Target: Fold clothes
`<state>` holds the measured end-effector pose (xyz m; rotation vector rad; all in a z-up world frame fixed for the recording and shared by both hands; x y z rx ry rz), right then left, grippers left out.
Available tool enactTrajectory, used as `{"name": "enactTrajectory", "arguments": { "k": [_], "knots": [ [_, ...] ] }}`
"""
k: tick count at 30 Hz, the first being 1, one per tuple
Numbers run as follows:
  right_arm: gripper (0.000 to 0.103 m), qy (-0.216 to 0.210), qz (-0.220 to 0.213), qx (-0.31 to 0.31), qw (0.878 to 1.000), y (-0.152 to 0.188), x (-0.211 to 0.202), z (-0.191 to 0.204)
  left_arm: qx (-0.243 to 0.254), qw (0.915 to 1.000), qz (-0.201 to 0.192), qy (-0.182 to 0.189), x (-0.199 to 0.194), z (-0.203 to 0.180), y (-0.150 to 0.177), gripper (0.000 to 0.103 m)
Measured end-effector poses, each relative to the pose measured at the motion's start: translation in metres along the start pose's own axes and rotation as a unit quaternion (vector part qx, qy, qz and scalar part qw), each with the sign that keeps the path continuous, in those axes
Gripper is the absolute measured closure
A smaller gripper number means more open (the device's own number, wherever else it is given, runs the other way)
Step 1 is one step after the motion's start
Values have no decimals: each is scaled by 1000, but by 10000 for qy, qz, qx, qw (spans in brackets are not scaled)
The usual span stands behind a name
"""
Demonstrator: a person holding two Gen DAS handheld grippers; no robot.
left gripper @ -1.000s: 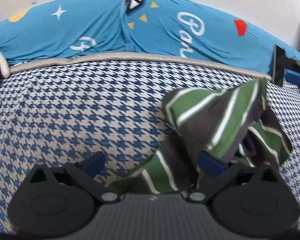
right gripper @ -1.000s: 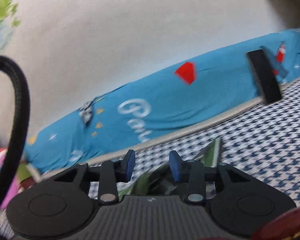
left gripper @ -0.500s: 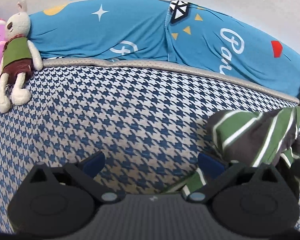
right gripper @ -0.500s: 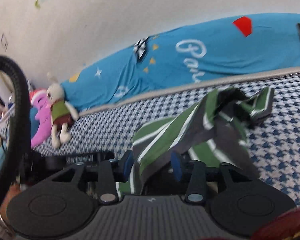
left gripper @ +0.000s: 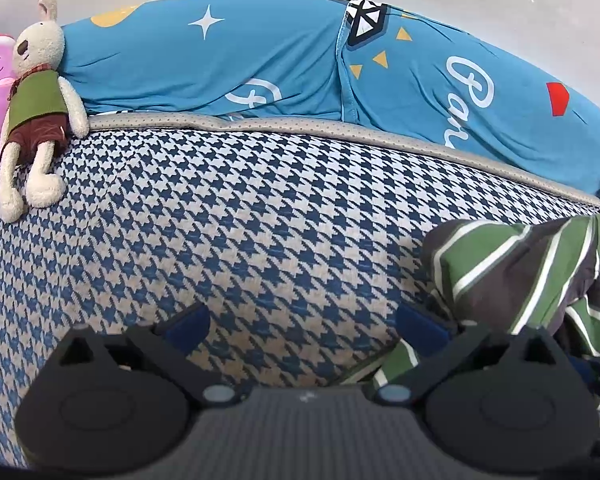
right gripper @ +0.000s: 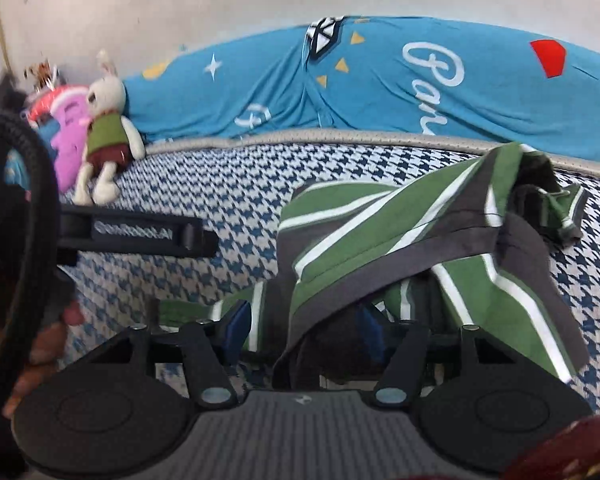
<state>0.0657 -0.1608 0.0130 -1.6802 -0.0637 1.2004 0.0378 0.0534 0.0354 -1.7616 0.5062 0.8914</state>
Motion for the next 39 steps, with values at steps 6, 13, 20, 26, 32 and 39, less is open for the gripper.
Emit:
{"name": "enactTrajectory", "arguments": {
  "k": [6, 13, 20, 26, 32, 39],
  "knots": [
    [86, 193, 100, -67, 9997, 0, 13, -2, -52, 10000, -31, -35, 0, 5, -1, 0],
    [95, -123, -399, 379, 9984, -19, 3, -16, -97, 9999, -32, -46, 3, 11, -2, 0],
    [96, -596, -1026, 1355, 9836, -51, -2, -43, -77, 9999, 77, 2, 9, 14, 2, 0],
    [96, -775, -1260, 1695, 9744, -74, 3, -54, -141, 9997, 190, 78, 13, 15, 2, 0],
    [96, -770, -1602, 1762, 9682, -96, 3, -60, -139, 9994, 241, 199, 13, 12, 3, 0],
    [96, -605, -2400, 2004, 9479, -129, -8, -73, -108, 9995, 221, 183, 16, 11, 1, 0]
  ]
}}
Point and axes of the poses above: each gripper's, at about its wrist camera, not at the fingertips, and x roughly the way its jaws point, z to its left, y to its underside, the point moved 2 cm from there along x, roughly the way its jaws point, and after that the axes turned 9 degrees about -x, right-handed, at the moved point
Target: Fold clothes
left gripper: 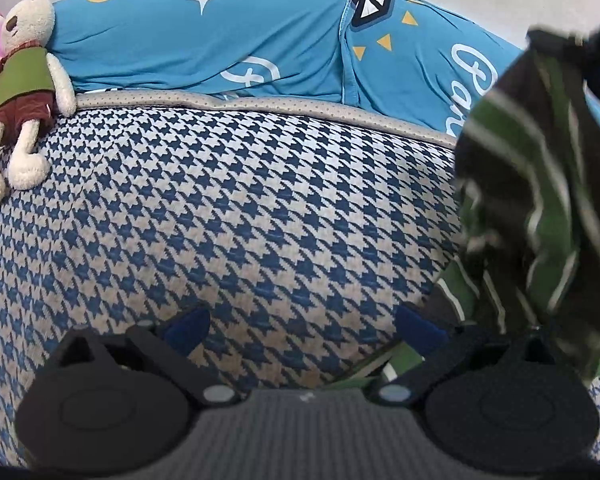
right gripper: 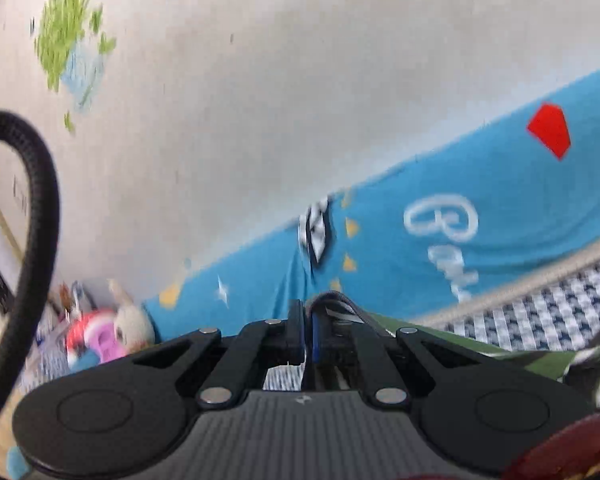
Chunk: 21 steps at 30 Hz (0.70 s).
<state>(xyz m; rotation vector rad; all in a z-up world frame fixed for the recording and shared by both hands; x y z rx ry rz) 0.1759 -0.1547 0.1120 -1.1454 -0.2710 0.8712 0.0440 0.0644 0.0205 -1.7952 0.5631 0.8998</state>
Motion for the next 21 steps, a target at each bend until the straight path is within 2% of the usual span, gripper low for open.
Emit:
{"name": "enactTrajectory", "arguments": {
  "k": [2, 4, 7, 8, 11, 17, 21],
  "knots": [
    [94, 139, -360, 100, 9992, -8, 0, -5, -14, 10000, -2, -13, 1, 1, -1, 0],
    [90, 528, -360, 64, 9979, -11, 5, -11, -41, 10000, 17, -10, 2, 2, -2, 0],
    [76, 1042, 324, 49, 9940, -2, 18, -23, -72, 10000, 42, 0, 3, 4, -3, 0],
    [67, 1163, 525, 61, 9918, 1, 21, -27, -71, 10000, 47, 8, 3, 4, -3, 0],
    [63, 1264, 906, 89, 9878, 11, 21, -34, -66, 10000, 33, 25, 2, 3, -4, 0],
    [57, 1246, 999, -146, 9871, 14, -3, -34, -47, 10000, 42, 49, 3, 2, -4, 0],
    [57, 1133, 1258, -298, 9851, 24, -20, -26, -90, 9999, 15, 48, 4, 3, -5, 0]
  ]
}}
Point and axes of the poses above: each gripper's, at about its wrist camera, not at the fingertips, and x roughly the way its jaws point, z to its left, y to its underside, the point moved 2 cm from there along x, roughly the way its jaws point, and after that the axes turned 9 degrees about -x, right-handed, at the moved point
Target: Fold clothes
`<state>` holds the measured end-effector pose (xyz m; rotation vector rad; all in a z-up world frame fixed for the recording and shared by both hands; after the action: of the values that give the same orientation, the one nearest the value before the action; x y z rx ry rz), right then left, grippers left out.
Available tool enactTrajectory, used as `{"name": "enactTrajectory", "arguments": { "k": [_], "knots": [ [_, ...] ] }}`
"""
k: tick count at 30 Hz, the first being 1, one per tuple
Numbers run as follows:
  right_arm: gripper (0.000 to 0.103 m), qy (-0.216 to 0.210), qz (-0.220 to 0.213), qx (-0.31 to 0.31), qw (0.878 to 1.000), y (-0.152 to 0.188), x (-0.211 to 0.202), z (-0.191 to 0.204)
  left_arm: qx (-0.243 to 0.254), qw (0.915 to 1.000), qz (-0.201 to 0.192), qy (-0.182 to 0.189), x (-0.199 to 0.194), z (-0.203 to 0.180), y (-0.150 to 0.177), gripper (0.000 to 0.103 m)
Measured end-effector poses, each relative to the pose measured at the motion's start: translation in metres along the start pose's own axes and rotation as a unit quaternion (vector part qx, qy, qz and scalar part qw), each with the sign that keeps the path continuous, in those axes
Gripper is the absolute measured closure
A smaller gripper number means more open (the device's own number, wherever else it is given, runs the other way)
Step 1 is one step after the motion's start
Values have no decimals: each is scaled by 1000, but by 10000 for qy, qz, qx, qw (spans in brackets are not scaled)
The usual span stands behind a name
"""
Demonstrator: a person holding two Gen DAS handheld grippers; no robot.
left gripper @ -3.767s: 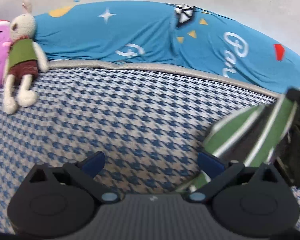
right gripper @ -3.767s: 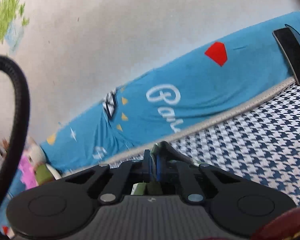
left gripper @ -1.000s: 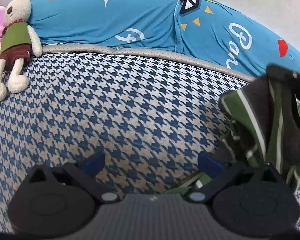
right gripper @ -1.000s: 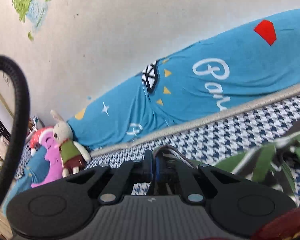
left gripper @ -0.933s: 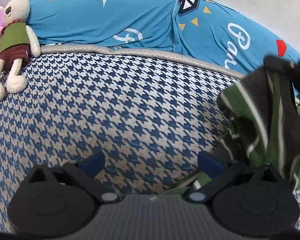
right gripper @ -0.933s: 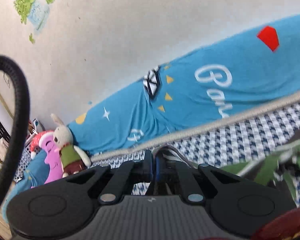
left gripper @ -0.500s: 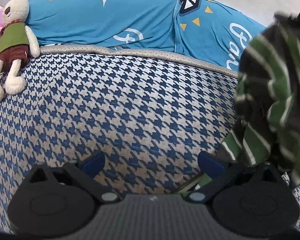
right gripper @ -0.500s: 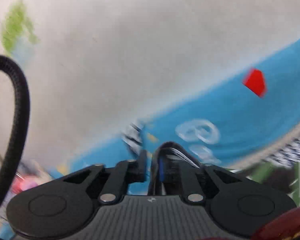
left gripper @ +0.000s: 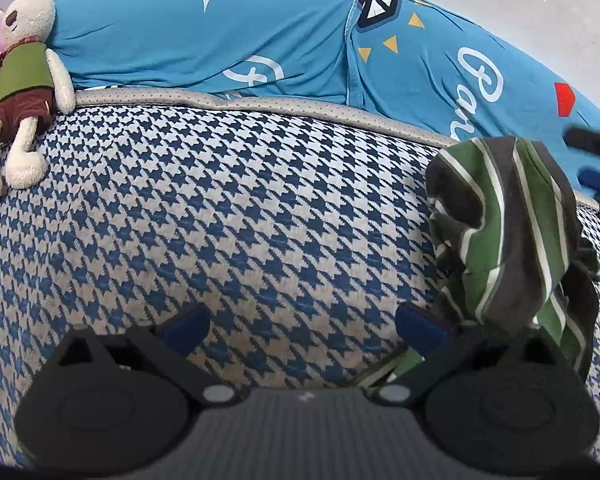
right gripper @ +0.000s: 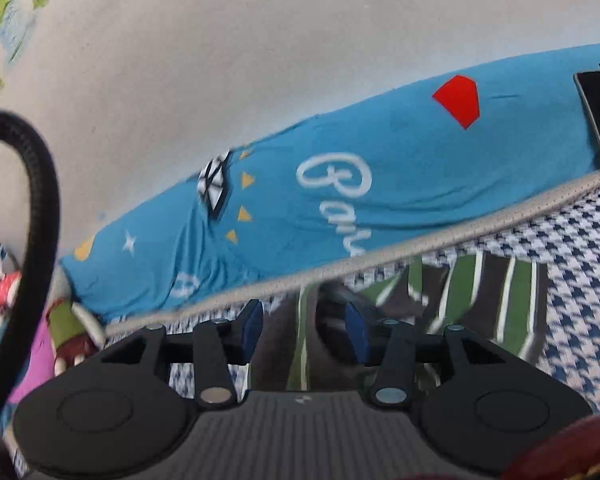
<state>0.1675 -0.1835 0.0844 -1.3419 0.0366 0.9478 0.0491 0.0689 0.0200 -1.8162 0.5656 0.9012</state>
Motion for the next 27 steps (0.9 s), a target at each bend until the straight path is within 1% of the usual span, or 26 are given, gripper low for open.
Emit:
{"name": "enactTrajectory", "arguments": {
  "k": [3, 5, 9, 13, 17, 20, 25, 27],
  "knots": [
    [56, -32, 229, -195, 9995, 18, -9, 7, -11, 10000, -50, -16, -1, 0, 0, 0],
    [52, -70, 379, -300, 9988, 31, -13, 11, -3, 10000, -70, -13, -1, 0, 1, 0],
    [49, -104, 573, -555, 9968, 51, -18, 20, 2, 10000, -92, -36, -1, 2, 0, 0],
    [37, -129, 703, -833, 9940, 63, -17, 32, -36, 9999, -88, -62, 0, 4, -1, 0],
    [37, -3, 897, -1221, 9885, 73, -5, 40, -47, 9999, -78, -77, 1, 5, -1, 0],
    [37, 33, 1037, -1353, 9854, 81, 4, 44, -57, 9999, -71, -88, 1, 6, -2, 0],
    [37, 247, 1118, -1733, 9782, 92, 14, 50, -66, 9999, -64, -101, 2, 6, -4, 0],
    [42, 352, 1136, -1858, 9754, 95, 16, 51, -69, 9999, -62, -106, 2, 7, -4, 0]
  ]
}}
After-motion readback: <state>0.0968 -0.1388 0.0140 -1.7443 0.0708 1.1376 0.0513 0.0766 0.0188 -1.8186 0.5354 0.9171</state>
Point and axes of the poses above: each gripper's, at about its wrist camera, not at the fingertips, and x roughly the way its jaws point, z to its left, y to its underside, the point moved 2 cm from there along x, roughly the way its jaws point, and after that the axes turned 9 degrees about -x, right-handed, at the moved point
